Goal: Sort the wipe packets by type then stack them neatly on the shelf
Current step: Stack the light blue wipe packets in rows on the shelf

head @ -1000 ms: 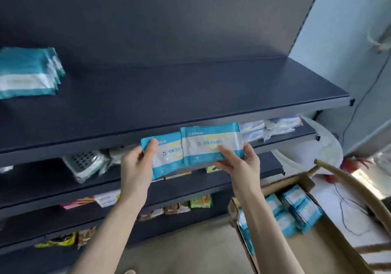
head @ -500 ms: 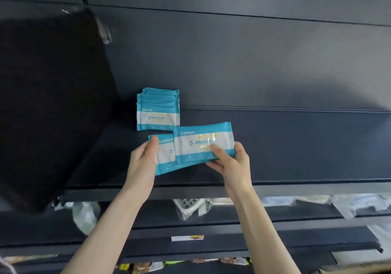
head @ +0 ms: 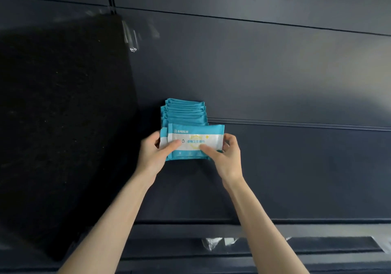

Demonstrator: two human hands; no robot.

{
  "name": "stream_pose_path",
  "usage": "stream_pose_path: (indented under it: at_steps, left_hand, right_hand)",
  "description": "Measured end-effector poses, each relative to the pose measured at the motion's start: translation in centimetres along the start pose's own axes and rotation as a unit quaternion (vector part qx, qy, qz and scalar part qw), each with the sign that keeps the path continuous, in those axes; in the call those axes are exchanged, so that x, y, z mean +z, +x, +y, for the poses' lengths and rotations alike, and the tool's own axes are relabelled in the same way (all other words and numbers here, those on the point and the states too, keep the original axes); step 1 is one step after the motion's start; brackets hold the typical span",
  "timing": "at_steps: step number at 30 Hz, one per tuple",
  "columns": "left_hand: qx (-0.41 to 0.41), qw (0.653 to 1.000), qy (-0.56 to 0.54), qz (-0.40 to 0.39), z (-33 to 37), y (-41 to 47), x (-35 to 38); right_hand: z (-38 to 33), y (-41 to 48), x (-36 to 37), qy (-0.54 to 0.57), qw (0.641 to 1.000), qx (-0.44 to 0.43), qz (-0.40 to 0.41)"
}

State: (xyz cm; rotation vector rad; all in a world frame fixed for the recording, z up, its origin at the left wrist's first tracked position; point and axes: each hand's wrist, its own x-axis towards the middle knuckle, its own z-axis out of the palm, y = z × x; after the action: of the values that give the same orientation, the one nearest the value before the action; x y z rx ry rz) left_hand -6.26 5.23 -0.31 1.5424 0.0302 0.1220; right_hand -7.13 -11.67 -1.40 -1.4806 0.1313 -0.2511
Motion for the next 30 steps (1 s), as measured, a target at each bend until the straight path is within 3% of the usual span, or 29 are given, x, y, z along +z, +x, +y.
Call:
stream_pose_path:
  at_steps: [11, 16, 19, 24, 30]
  left_hand:
    - [0.094, 0.988, 0.115, 0.042, -2.3, 3.9, -0.4]
    - [0.119, 0.962, 0.23, 0.084, -3.5, 4.5, -0.8]
    - [0.108, 0.958, 0.252, 0.081, -3.4, 4.1, -0.9]
    - [0.109, 0.951, 0.276, 0.086, -3.5, 3.7, -1.1]
    - [0.117, 0.949, 0.284, 0.077, -3.7, 3.8, -1.4]
  right_hand:
    - [1.0, 5.1, 0.9, -0.182, 0.976, -0.079, -0.093]
    - [2.0, 5.0, 1.4, -0.318, 0.936, -0.127, -0.077]
    - [1.8, 4.6, 1.1, -0.332, 0.927, -0.157, -0.08]
    - [1.8, 4.5, 0.6, -0.329, 0.924, -0.128, -0.151]
    - [1.7, 4.5, 1.3, -0.376, 0.903, -0.152, -0.145]
